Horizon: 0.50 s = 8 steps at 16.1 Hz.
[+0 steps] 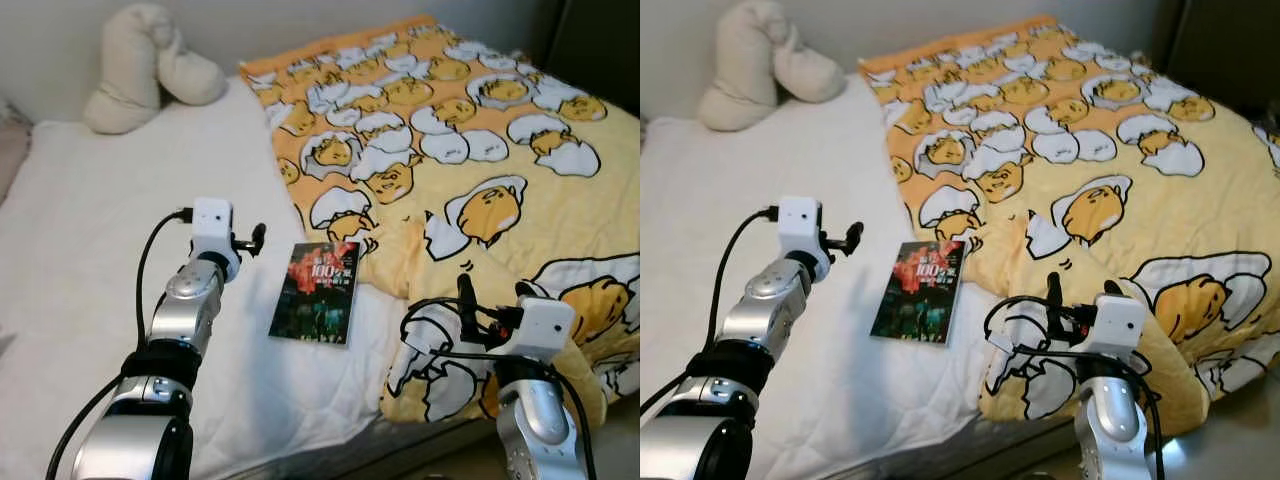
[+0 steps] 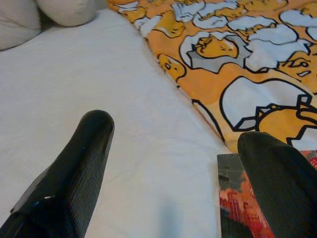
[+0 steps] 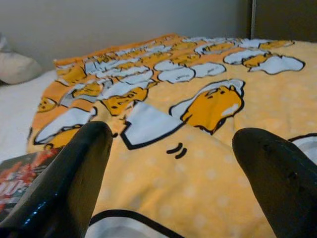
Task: Clean up the room
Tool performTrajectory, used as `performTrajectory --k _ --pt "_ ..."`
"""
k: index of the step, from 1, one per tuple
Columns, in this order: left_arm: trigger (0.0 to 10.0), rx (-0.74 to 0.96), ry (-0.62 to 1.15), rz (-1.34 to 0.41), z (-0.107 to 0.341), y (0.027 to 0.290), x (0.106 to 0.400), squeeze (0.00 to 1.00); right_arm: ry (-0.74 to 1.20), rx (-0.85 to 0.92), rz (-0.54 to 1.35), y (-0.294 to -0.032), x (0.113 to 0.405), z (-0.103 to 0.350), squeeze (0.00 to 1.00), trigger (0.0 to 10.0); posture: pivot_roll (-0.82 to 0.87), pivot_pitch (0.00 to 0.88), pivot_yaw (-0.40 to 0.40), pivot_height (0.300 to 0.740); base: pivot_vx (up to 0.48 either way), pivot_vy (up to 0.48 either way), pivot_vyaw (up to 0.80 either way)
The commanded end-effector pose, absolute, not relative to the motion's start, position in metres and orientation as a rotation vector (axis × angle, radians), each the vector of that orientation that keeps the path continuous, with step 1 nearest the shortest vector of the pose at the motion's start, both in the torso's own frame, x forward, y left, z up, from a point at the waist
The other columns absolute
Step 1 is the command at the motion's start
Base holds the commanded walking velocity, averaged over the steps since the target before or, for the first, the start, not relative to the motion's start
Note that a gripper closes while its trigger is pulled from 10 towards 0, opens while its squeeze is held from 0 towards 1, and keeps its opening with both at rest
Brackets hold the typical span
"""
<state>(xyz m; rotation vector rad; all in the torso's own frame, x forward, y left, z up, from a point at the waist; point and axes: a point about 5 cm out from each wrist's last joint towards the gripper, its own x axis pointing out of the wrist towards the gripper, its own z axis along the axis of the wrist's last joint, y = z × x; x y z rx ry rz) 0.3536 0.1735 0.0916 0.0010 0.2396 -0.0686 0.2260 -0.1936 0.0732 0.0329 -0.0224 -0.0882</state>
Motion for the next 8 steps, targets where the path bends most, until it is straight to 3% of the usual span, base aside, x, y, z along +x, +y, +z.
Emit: performTrajectory --k 1,5,8 --pt "10.0 -0.001 0.225 -0.043 0.095 0.179 0.356 0.00 -0.007 0.015 -0.071 -0.192 0.226 0.074 0.00 10.0 -0.20 0.000 0.170 0.740 0.000 0.000 0.00" --pt "10.0 -0.030 0.195 -0.096 0.083 0.155 0.347 0.00 -0.002 -0.011 -0.061 -0.205 0.232 0.080 0.00 10.0 -0.19 0.000 0.125 0.740 0.000 0.000 0.59" --pt "10.0 -0.060 0.116 -0.116 0.086 0.151 0.339 0.00 0.012 -0.048 -0.029 -0.204 0.244 0.082 0.00 10.0 -0.18 0.000 0.104 0.740 0.000 0.000 0.00"
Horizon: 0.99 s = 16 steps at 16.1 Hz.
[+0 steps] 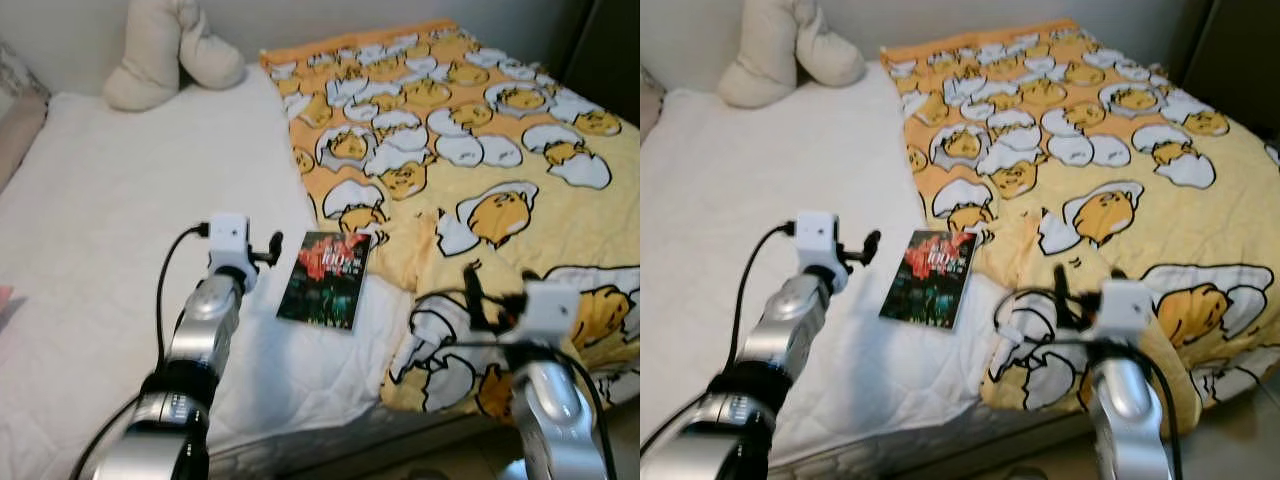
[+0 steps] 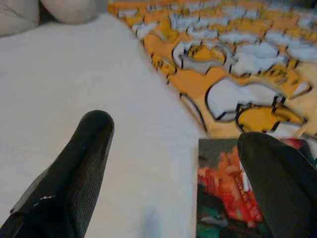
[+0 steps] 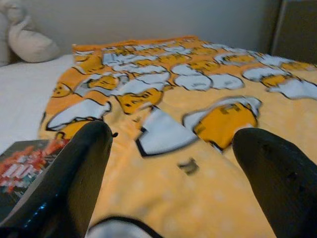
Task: Clean up the room
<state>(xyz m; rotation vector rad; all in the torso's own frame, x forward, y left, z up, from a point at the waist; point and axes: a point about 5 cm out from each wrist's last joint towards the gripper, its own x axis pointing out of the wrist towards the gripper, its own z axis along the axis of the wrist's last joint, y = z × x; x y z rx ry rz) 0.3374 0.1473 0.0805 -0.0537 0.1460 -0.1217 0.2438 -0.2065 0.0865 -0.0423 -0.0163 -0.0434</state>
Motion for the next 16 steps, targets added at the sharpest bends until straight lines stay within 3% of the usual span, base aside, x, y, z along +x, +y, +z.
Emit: performTrajectory --k 1,5,11,16 --pt "10.0 -0.063 0.093 -0.109 0.083 0.153 0.329 0.00 0.010 -0.053 -0.017 -0.203 0.248 0.084 0.00 10.0 -0.17 0.000 0.085 0.740 0.000 0.000 0.00" --pt "10.0 -0.016 0.044 -0.104 0.077 0.155 0.301 0.00 0.049 -0.061 -0.002 -0.208 0.254 0.080 0.00 10.0 -0.12 0.000 0.038 0.740 0.000 0.000 0.00" --pt "10.0 0.066 -0.020 -0.097 0.099 0.161 0.293 0.00 0.103 0.038 -0.041 -0.211 0.272 0.068 0.00 10.0 -0.01 0.000 0.006 0.740 0.000 0.000 0.00" --pt "10.0 0.121 -0.074 -0.094 0.127 0.179 0.284 0.00 0.217 0.134 0.019 -0.180 0.308 0.048 0.00 10.0 0.12 0.099 -0.009 0.740 0.000 0.000 0.00"
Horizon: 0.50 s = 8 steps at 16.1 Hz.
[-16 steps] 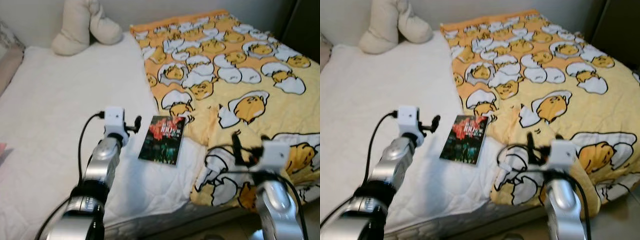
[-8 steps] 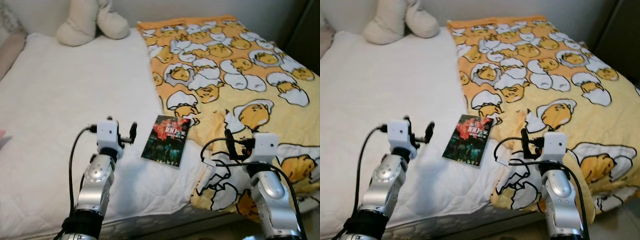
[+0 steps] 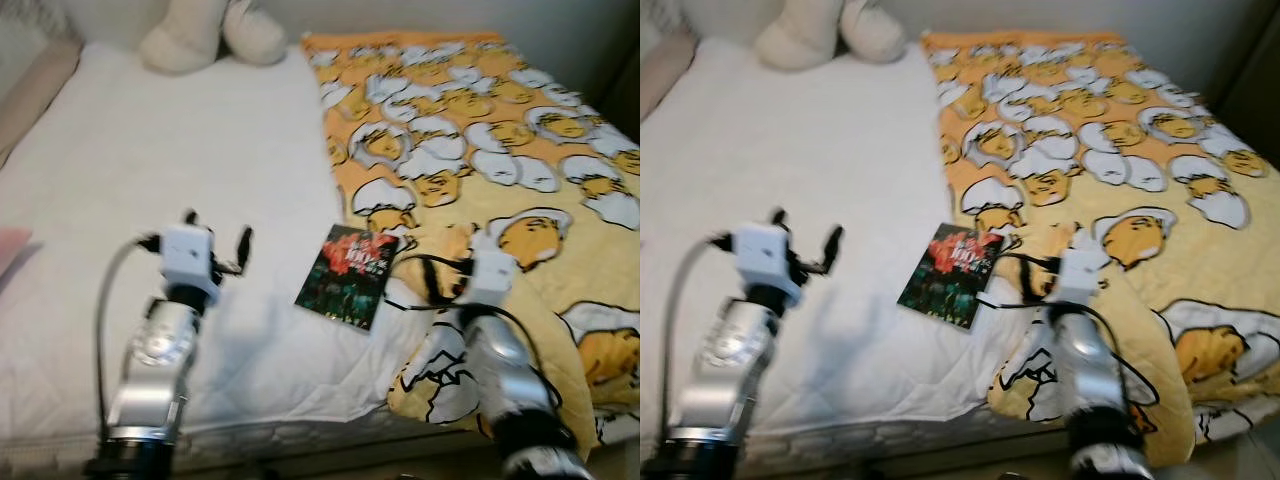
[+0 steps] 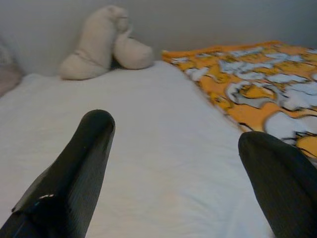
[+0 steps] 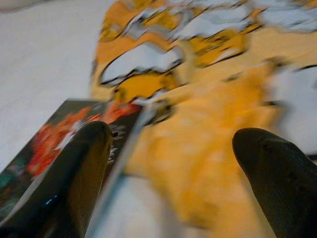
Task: Clean up the room
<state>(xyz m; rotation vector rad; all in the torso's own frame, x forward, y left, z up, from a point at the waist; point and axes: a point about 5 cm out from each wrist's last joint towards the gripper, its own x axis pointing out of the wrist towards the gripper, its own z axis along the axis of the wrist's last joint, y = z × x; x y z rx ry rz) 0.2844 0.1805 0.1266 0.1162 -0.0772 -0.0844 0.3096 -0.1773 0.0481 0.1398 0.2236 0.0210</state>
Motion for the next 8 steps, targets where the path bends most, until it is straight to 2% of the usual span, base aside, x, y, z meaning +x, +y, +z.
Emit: performTrajectory --k 1,2,4,8 --pt "10.0 0.091 -0.082 -0.098 0.134 0.182 0.282 0.00 0.244 0.142 0.049 -0.170 0.314 0.045 0.00 10.0 0.14 0.115 -0.013 0.740 0.000 0.000 0.00" --pt "10.0 0.076 -0.079 -0.109 0.136 0.182 0.279 0.00 0.253 0.145 0.062 -0.165 0.317 0.045 0.00 10.0 0.15 0.135 -0.016 0.740 0.000 0.000 0.00" --pt "10.0 0.067 -0.047 -0.172 0.137 0.169 0.253 0.00 0.323 0.177 0.070 -0.152 0.323 0.037 0.00 10.0 0.20 0.178 -0.030 0.740 0.000 0.000 0.00" --pt "10.0 0.067 -0.011 -0.147 0.139 0.174 0.235 0.00 0.367 0.201 0.033 -0.149 0.317 0.024 0.00 10.0 0.25 0.234 -0.038 0.740 0.000 0.000 0.00"
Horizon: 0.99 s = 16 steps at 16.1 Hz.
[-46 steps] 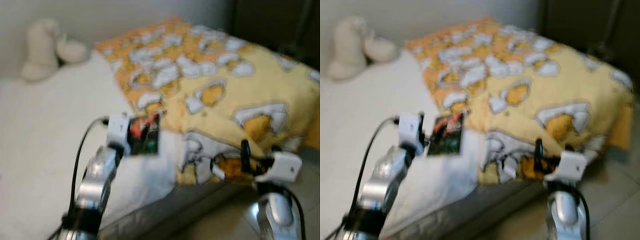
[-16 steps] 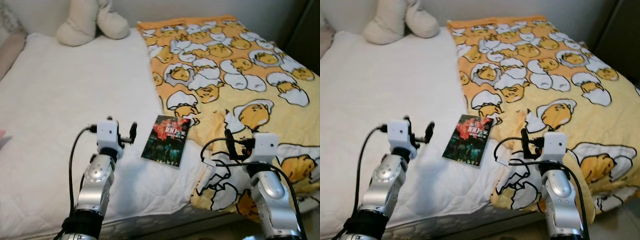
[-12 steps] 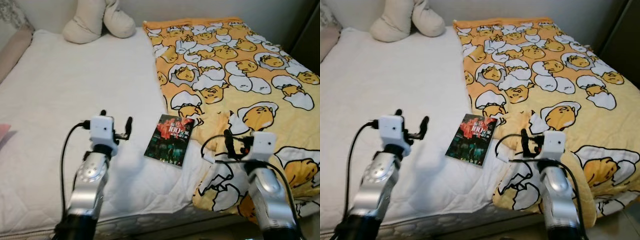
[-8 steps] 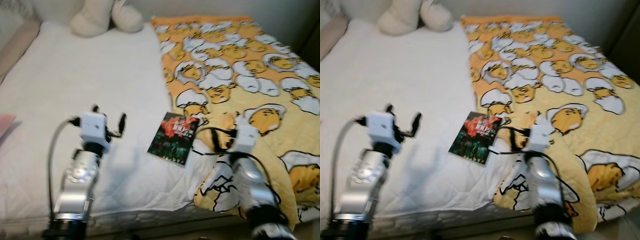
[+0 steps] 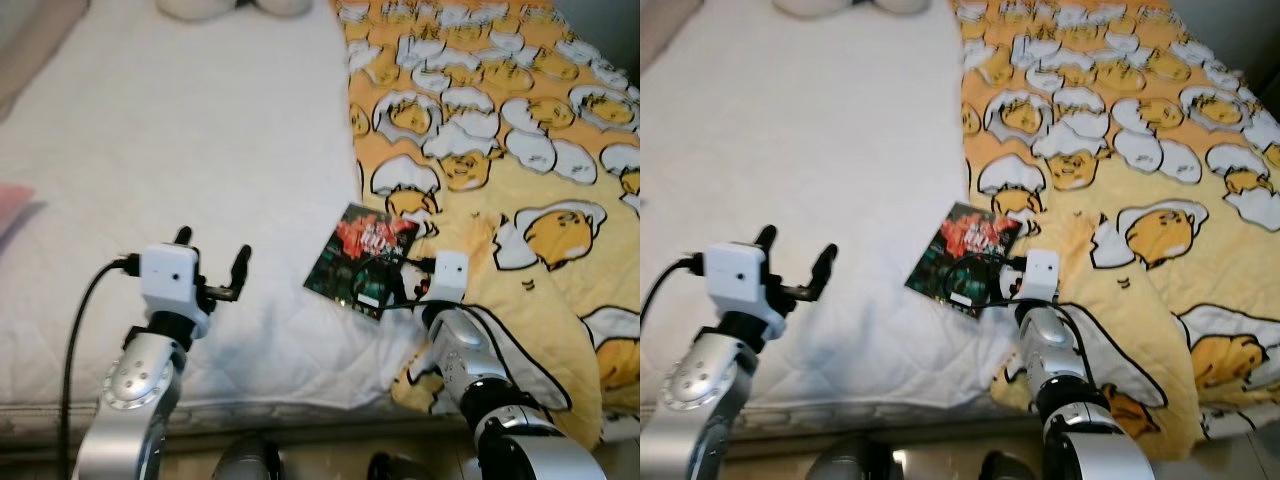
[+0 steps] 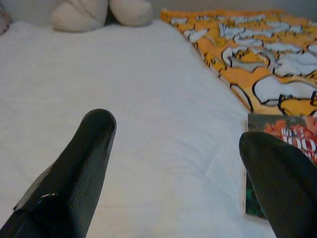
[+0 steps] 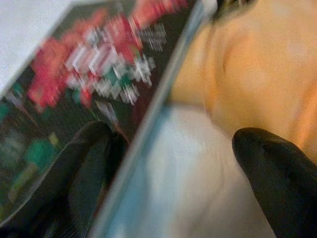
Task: Clean up the room
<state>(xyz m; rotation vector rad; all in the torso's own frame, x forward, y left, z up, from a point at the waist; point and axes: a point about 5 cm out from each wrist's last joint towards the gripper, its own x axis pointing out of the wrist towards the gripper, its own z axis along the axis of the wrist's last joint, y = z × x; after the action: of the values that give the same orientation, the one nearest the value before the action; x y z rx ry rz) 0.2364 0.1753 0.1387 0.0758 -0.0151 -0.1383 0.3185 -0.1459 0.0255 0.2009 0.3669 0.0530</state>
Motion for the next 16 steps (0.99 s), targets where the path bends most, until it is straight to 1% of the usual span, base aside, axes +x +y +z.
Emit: performTrajectory --k 1,3,4,5,7,11,13,14,15,16 --pt "10.0 0.072 0.006 -0.131 0.143 0.178 0.229 0.00 0.386 0.218 0.085 -0.135 0.317 0.022 0.00 10.0 0.26 0.253 -0.039 0.740 0.000 0.000 0.00" --pt "10.0 0.074 0.011 -0.132 0.144 0.178 0.227 0.00 0.382 0.235 0.114 -0.127 0.319 0.024 0.00 10.0 0.26 0.258 -0.039 0.740 0.000 0.000 0.00" --pt "10.0 0.076 0.016 -0.131 0.145 0.177 0.225 0.00 0.374 0.248 0.137 -0.121 0.321 0.026 0.00 10.0 0.26 0.258 -0.039 0.740 0.000 0.000 0.00" --pt "10.0 0.074 0.027 -0.127 0.145 0.176 0.221 0.00 0.351 0.255 0.183 -0.109 0.325 0.032 0.00 10.0 0.27 0.263 -0.043 0.740 0.000 0.000 0.00" --pt "10.0 0.070 0.041 -0.130 0.145 0.174 0.218 0.00 0.340 0.254 0.212 -0.099 0.325 0.034 0.00 10.0 0.26 0.262 -0.045 0.740 0.000 0.000 0.00" --pt "10.0 0.068 0.052 -0.134 0.145 0.172 0.219 0.00 0.324 0.267 0.244 -0.087 0.327 0.039 0.00 10.0 0.26 0.256 -0.046 0.740 0.000 0.000 0.00" --pt "10.0 0.069 0.060 -0.140 0.144 0.171 0.219 0.00 0.383 0.343 0.224 -0.083 0.324 0.033 0.00 10.0 0.25 0.255 -0.040 0.740 0.000 0.000 0.00" --pt "10.0 0.073 0.065 -0.147 0.143 0.170 0.220 0.00 0.445 0.395 0.198 -0.082 0.320 0.025 0.00 10.0 0.25 0.256 -0.037 0.740 0.000 0.000 0.00" --pt "10.0 0.074 0.065 -0.149 0.143 0.169 0.220 0.00 0.462 0.410 0.188 -0.082 0.318 0.023 0.00 10.0 0.26 0.260 -0.032 0.740 0.000 0.000 0.00" --pt "10.0 0.077 0.062 -0.157 0.145 0.168 0.220 0.00 0.468 0.427 0.205 -0.078 0.317 0.022 0.00 1.0 0.26 0.263 -0.030 0.740 0.000 0.000 0.00"
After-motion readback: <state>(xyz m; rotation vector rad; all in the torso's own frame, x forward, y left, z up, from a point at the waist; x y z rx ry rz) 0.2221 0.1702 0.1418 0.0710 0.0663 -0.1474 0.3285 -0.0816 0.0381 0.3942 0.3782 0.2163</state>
